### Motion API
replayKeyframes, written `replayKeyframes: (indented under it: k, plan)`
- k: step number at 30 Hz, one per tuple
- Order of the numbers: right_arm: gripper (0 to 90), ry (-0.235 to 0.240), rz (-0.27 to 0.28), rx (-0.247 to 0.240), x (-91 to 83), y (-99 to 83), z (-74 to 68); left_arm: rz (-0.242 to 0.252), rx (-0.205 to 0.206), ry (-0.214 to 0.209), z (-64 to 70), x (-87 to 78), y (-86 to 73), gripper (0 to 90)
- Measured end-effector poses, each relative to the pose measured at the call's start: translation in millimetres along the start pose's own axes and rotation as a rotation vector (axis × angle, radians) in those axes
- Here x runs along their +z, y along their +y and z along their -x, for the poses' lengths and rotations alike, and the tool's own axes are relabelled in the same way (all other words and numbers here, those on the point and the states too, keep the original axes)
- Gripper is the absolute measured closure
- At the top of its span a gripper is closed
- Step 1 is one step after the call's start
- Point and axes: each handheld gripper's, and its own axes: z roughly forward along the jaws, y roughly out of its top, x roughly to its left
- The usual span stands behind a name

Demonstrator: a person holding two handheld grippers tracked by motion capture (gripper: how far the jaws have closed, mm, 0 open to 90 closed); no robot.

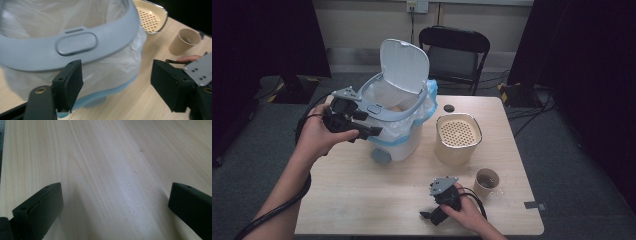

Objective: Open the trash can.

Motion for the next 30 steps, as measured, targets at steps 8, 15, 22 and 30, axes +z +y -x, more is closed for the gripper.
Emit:
replayKeyframes:
  k: [8,15,22,30]
  plan:
    - [0.0,-0.004,-0.001,0.003,-0.3,-0.2,-0.8,0.015,-0.021,-0.039,2.6,18.4,-31.8,20.1]
    - [0.0,-0.006,-0.002,0.010,-0.5,-0.3,-1.4,0.020,-0.025,-0.070,4.4,39.0,-60.3,19.6]
    - [0.0,-0.006,-0.003,0.010,-0.7,-0.4,-1.5,-0.004,-0.006,-0.114,15.8,70.2,-99.6,19.7]
    - [0.0,-0.001,0.002,0.008,-1.1,-0.5,-1.5,-0.046,0.028,-0.158,32.3,105.4,-136.3,19.7]
